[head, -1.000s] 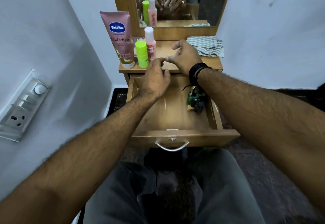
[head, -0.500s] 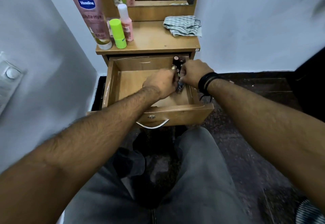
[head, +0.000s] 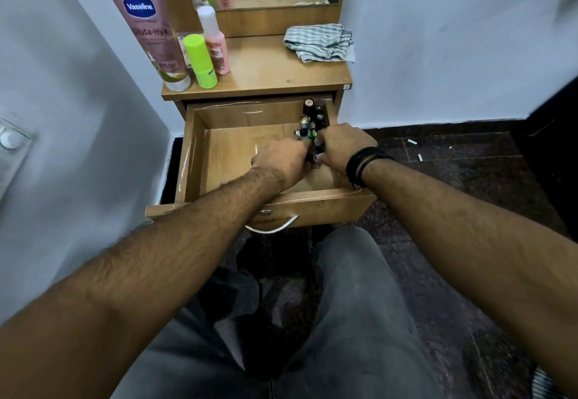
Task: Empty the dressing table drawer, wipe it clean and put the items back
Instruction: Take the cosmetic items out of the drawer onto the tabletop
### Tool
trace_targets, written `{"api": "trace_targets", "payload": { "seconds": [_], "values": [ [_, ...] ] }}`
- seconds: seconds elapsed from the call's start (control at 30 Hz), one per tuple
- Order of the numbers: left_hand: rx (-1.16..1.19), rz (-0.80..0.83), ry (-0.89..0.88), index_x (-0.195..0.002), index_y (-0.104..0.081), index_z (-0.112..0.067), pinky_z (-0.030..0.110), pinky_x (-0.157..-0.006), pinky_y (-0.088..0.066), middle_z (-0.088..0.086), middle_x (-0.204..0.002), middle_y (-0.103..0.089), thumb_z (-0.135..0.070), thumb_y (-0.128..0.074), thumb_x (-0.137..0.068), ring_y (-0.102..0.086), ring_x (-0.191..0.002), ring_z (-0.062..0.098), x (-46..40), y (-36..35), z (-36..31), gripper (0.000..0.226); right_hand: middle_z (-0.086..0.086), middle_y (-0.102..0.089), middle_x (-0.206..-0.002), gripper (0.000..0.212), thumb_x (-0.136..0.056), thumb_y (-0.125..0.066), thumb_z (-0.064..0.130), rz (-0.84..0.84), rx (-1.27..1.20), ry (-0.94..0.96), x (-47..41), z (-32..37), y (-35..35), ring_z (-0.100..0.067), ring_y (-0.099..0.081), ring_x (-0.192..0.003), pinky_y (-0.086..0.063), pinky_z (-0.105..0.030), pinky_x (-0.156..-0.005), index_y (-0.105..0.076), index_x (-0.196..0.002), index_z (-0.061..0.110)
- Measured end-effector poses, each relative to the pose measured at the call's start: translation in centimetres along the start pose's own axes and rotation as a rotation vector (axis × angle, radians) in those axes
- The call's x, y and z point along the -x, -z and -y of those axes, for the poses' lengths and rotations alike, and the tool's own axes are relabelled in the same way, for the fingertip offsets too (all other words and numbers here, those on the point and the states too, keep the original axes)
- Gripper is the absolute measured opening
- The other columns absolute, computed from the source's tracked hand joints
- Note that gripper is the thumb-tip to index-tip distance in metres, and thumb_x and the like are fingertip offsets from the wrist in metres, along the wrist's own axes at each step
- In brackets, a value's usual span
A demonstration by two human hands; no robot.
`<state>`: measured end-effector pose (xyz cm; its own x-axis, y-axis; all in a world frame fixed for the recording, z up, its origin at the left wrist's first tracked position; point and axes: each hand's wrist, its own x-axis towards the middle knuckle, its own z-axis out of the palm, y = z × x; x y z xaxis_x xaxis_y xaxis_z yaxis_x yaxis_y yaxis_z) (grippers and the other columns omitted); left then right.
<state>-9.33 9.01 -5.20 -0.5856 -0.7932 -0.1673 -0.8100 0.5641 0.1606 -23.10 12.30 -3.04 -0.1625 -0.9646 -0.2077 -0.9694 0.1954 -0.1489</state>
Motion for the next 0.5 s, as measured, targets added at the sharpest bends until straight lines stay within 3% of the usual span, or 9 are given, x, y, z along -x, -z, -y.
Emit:
{"api": "trace_targets", "payload": {
  "seconds": [0.3, 0.5],
  "values": [
    [-0.003, 0.012, -0.004, -0.126, -0.053, -0.017, 0.052, -0.086, -0.055, 0.008, -0.122, -0.059, -0.037, -0.062, -0.092, -0.059, -0.11, 0.034, 0.1, -0.3, 0.2, 0.04, -0.007, -0.065, -0.096, 0.024, -0.083, -0.073, 0.032, 0.01, 0.031, 0.042, -0.1, 0.2, -0.3, -0.028, -0.061, -0.084, -0.058, -0.041, -0.079, -0.06, -0.097, 0.018],
    [0.028, 0.006, -0.03, -0.122, -0.052, -0.016, 0.05, -0.088, -0.055, 0.006, -0.119, -0.06, -0.047, -0.064, -0.088, -0.06, -0.107, 0.03, 1.2, 0.6, 0.1, 0.047, -0.008, -0.066, -0.094, 0.036, -0.071, -0.08, 0.029, 0.047, -0.013, 0.049, 0.3, 0.4, -0.3, -0.026, -0.059, -0.082, -0.056, -0.037, -0.076, -0.063, -0.099, 0.014]
  ]
}}
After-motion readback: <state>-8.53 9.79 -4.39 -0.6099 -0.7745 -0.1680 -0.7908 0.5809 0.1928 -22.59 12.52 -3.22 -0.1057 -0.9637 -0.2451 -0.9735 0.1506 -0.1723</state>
